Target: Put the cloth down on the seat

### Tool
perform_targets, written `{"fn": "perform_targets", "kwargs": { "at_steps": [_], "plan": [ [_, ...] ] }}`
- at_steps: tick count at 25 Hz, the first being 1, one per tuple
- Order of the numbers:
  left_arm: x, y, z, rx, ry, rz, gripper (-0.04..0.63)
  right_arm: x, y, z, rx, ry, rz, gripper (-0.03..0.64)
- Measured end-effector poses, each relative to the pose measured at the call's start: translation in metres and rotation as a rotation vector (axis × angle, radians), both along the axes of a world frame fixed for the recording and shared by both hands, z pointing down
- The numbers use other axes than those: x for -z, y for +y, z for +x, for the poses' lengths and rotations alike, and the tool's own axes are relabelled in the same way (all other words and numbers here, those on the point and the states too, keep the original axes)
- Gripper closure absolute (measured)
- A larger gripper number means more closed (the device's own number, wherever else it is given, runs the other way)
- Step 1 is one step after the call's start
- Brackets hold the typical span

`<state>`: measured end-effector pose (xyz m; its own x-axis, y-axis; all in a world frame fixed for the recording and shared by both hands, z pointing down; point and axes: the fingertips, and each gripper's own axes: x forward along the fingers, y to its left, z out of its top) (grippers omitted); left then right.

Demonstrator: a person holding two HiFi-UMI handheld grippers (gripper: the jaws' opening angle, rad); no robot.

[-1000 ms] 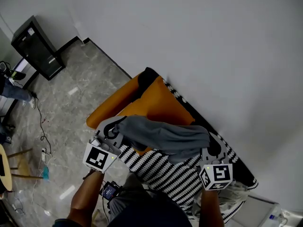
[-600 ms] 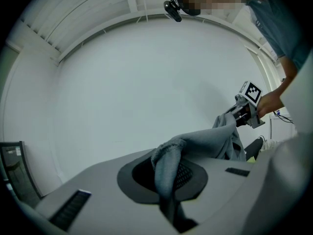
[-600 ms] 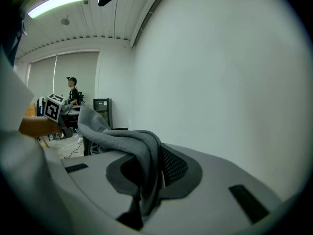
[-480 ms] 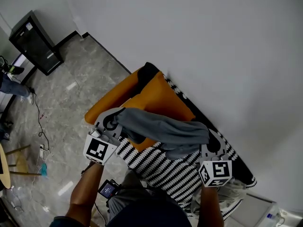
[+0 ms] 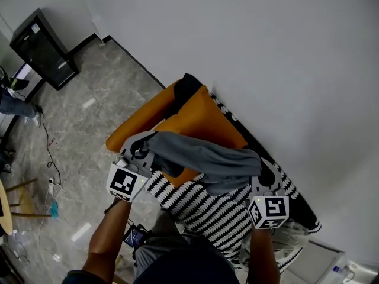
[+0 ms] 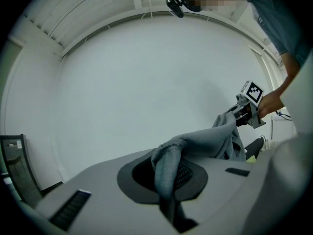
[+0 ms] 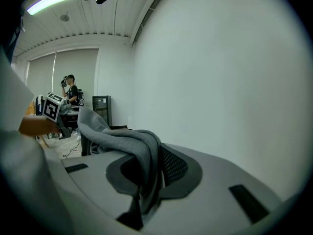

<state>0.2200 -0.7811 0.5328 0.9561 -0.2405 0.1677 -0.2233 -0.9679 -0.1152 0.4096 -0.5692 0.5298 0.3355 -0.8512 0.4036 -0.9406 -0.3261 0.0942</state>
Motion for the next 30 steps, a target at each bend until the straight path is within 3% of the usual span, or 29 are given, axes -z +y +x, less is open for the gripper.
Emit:
{"fn": "perform_targets", "kwargs": {
  "at_steps": [30],
  "plan": [
    [-0.08, -0.04, 0.018, -0.008, -0.059, -0.091, 0.588, -0.078, -0.036, 0.028, -0.067, -0.052, -0.027, 0.565]
  ]
}}
